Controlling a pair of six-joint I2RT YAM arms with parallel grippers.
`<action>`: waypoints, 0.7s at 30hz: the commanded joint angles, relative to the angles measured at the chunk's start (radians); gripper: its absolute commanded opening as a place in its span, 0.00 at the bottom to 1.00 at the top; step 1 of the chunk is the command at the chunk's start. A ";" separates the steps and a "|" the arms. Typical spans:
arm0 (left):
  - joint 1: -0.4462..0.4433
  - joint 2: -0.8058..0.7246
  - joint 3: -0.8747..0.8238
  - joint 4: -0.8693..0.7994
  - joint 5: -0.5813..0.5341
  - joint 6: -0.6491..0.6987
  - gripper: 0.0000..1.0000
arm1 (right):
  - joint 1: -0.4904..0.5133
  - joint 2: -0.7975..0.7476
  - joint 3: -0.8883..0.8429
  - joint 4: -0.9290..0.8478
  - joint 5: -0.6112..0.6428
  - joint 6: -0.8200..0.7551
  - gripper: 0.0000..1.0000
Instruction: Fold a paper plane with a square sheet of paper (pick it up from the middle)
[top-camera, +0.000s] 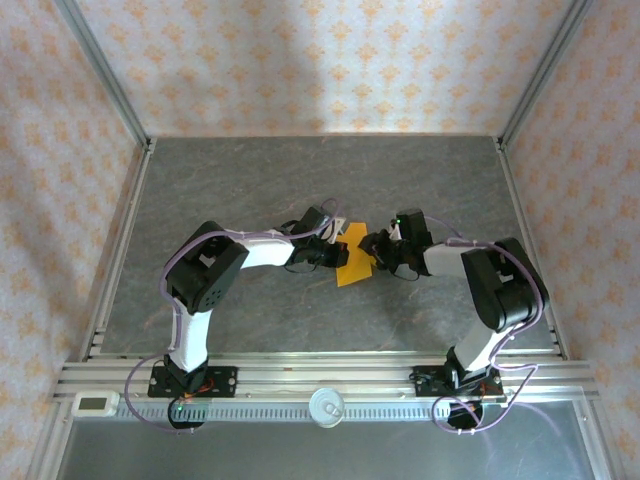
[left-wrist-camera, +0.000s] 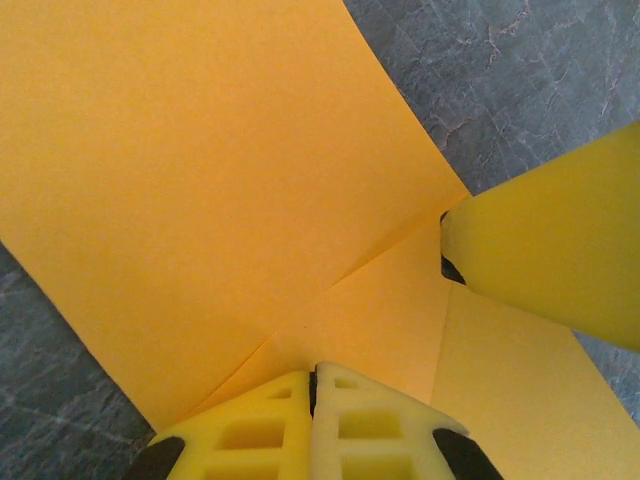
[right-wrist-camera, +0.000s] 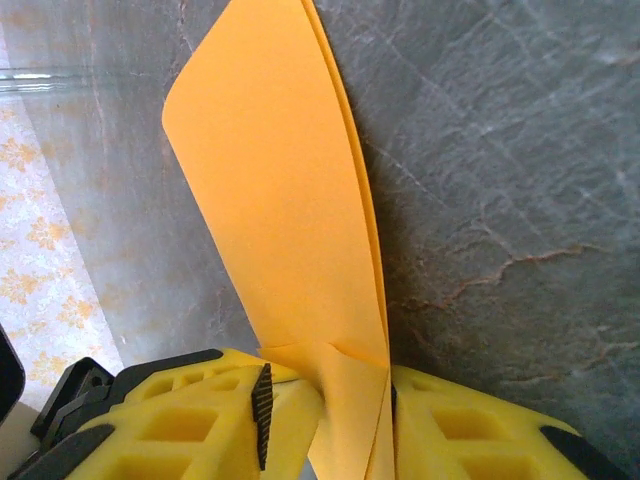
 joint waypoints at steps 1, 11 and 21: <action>-0.001 -0.005 -0.028 -0.027 0.017 -0.016 0.00 | -0.006 0.005 -0.014 0.068 -0.025 -0.010 0.32; -0.001 -0.021 -0.033 -0.012 0.035 -0.033 0.00 | -0.018 0.028 -0.034 0.121 -0.032 -0.028 0.18; -0.001 -0.128 -0.080 0.029 0.023 -0.063 0.09 | -0.023 -0.043 -0.051 0.098 0.006 -0.056 0.08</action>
